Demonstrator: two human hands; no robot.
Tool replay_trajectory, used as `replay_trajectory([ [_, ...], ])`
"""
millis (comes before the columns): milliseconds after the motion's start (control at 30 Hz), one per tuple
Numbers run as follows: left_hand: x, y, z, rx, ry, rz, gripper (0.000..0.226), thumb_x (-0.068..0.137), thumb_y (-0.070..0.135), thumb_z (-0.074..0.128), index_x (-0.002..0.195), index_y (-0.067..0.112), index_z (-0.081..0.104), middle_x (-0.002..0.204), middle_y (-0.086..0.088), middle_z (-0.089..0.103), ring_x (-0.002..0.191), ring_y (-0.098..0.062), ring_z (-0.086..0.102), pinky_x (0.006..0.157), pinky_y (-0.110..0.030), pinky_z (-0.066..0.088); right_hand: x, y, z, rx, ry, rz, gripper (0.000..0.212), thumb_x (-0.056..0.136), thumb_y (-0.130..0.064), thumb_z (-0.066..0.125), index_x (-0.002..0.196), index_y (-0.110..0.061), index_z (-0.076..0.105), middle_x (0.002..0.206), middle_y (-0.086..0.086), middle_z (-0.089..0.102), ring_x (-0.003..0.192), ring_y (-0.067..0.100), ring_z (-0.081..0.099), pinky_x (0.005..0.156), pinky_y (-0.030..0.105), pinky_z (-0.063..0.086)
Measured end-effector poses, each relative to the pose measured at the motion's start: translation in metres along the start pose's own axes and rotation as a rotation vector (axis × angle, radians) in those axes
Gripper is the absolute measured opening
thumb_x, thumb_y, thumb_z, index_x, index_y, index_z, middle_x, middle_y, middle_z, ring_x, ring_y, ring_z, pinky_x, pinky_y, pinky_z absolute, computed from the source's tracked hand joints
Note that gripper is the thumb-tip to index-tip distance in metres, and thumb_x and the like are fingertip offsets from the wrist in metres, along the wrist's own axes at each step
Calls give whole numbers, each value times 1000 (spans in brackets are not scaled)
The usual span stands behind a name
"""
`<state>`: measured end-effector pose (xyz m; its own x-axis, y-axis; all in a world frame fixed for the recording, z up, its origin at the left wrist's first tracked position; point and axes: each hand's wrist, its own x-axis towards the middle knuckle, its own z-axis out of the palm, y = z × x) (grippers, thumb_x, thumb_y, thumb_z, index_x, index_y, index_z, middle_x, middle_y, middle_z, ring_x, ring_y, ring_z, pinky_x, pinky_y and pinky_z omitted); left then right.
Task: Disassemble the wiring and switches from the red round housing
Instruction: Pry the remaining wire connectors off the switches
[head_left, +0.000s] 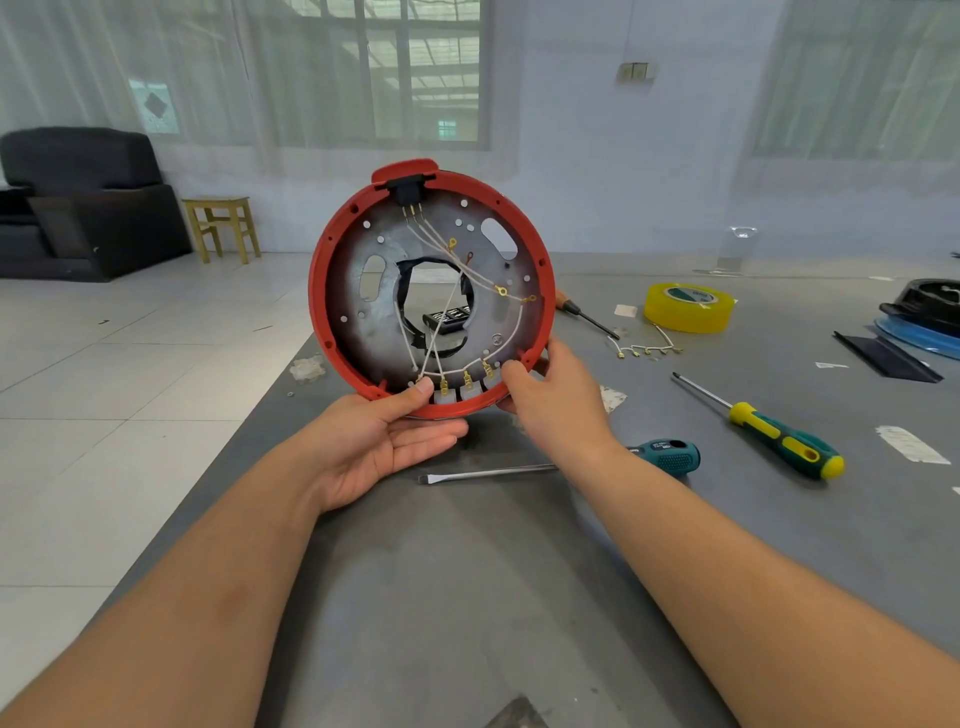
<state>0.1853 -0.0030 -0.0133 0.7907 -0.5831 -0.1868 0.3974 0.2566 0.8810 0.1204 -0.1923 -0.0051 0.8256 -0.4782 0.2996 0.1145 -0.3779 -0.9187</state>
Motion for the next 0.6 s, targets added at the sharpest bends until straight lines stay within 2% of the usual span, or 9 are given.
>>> replay_trajectory([
  [233, 1, -2, 0, -17, -2, 25, 32, 82, 17, 76, 106, -4, 71, 114, -29, 75, 102, -33, 78, 69, -28, 64, -2, -1, 0, -87, 14, 4, 10, 96, -29, 55, 101, -30, 63, 89, -4, 73, 85, 17, 73, 83, 42, 62],
  [433, 0, -2, 3, -21, 17, 41, 37, 81, 18, 77, 110, -5, 70, 113, -28, 76, 102, -32, 79, 69, -29, 64, -3, -5, 1, -52, 4, 5, 11, 98, -27, 54, 106, -30, 61, 93, -1, 72, 86, 20, 74, 83, 42, 63],
  [600, -1, -2, 3, -22, 15, 56, 43, 78, 18, 81, 116, 3, 66, 114, -21, 78, 102, -31, 79, 70, -29, 64, 1, -2, 2, -9, 9, 104, 8, 96, -28, 56, 102, -27, 62, 98, 2, 72, 94, 24, 72, 87, 46, 61],
])
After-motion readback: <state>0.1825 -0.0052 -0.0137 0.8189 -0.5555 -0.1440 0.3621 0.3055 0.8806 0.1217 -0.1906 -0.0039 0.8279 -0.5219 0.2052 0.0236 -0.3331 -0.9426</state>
